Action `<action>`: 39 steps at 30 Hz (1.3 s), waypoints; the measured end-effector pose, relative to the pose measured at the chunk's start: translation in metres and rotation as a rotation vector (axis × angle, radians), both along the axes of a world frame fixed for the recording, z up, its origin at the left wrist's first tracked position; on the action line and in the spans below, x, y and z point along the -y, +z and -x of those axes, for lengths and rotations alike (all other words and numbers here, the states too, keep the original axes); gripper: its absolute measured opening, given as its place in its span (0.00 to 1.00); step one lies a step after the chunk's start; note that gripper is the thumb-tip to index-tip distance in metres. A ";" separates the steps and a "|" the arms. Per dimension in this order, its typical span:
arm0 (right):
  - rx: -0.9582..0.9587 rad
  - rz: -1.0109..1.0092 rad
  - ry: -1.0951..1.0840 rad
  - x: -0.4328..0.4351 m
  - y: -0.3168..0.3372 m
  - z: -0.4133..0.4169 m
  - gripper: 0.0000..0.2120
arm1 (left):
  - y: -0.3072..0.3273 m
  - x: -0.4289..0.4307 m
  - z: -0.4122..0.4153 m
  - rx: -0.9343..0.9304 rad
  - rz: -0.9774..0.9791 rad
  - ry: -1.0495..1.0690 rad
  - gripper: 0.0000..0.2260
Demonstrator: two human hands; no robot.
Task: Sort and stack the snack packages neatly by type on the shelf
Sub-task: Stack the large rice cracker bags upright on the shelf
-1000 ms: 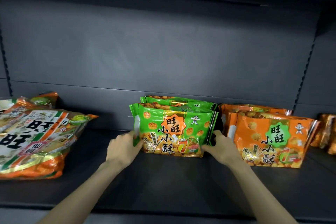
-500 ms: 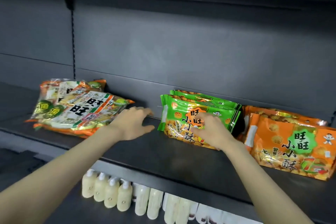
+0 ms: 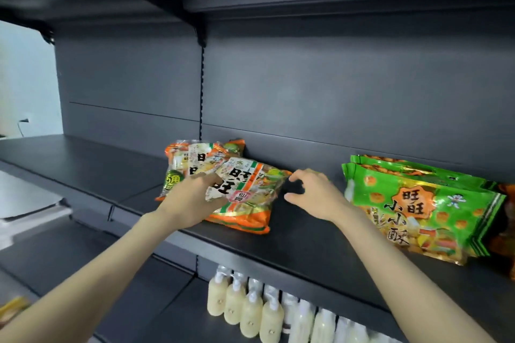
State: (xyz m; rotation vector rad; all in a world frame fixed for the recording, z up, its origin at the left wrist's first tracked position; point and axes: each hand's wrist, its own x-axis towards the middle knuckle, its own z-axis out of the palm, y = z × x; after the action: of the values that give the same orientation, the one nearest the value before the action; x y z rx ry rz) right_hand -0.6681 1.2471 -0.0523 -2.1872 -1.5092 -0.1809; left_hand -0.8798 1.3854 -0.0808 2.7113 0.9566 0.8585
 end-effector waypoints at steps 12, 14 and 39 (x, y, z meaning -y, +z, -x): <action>-0.425 -0.138 -0.241 -0.106 -0.043 0.036 0.43 | -0.034 -0.148 0.039 0.185 0.267 0.038 0.24; -0.616 -0.204 -0.253 -0.115 -0.049 0.035 0.46 | -0.037 -0.165 0.035 0.238 0.373 0.024 0.27; -0.546 -0.846 -0.249 -0.101 -0.057 -0.013 0.40 | -0.045 -0.217 -0.027 0.719 0.574 -0.190 0.27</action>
State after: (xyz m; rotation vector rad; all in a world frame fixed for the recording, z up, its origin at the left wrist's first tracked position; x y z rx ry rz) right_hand -0.6551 1.3479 -0.1097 -1.5358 -0.6660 -0.2259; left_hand -0.8527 1.6023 -0.1257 1.7676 0.6318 1.1683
